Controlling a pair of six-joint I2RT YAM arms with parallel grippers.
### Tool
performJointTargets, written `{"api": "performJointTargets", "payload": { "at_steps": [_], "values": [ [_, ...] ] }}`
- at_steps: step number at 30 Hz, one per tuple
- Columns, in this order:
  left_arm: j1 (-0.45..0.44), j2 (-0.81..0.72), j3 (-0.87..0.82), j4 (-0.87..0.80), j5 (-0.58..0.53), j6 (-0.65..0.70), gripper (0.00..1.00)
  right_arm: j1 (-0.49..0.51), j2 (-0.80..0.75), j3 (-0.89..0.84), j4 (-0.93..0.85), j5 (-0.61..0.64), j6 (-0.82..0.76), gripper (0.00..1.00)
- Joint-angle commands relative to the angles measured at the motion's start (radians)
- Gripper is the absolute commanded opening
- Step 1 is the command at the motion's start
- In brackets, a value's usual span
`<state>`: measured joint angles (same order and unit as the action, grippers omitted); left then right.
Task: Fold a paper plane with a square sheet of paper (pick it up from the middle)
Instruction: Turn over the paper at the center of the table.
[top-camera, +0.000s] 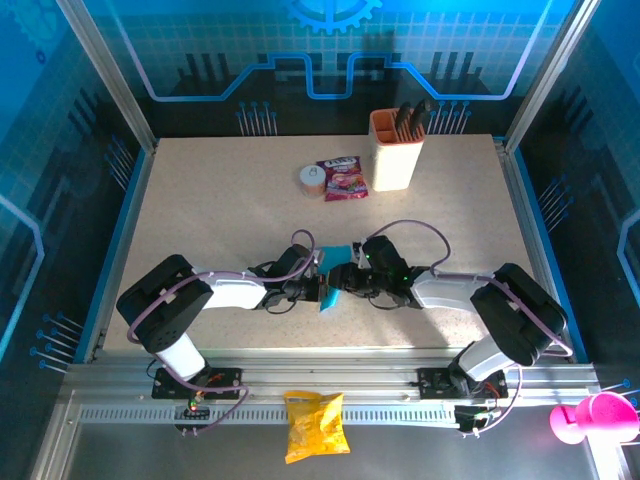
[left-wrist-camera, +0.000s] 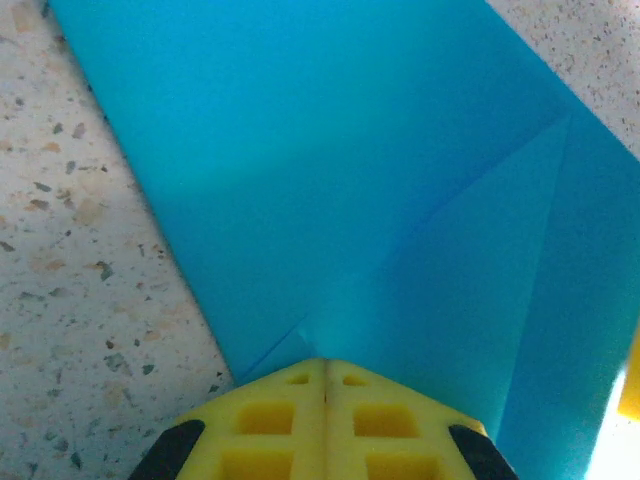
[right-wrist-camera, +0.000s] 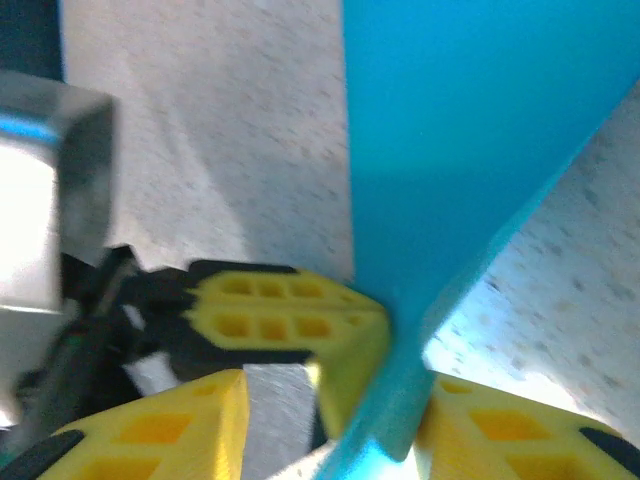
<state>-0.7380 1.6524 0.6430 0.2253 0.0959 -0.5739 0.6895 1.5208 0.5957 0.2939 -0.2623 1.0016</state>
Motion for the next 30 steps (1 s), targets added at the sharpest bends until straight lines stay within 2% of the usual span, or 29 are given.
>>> {"api": "performJointTargets", "payload": {
  "at_steps": [1,9,23,30],
  "values": [
    [-0.009,0.013,-0.026,-0.041,0.020,0.003,0.00,0.010,0.011,0.031,0.078,0.011,-0.021,0.47],
    [-0.009,0.010,-0.032,-0.042,0.020,0.005,0.00,-0.002,0.064,0.013,0.106,0.009,-0.015,0.47],
    [-0.008,0.013,-0.031,-0.041,0.023,0.009,0.00,-0.080,0.119,0.005,0.064,-0.029,-0.100,0.45],
    [-0.008,0.012,-0.036,-0.039,0.024,0.012,0.00,-0.103,0.099,-0.039,0.076,-0.037,-0.106,0.42]
  ]
}}
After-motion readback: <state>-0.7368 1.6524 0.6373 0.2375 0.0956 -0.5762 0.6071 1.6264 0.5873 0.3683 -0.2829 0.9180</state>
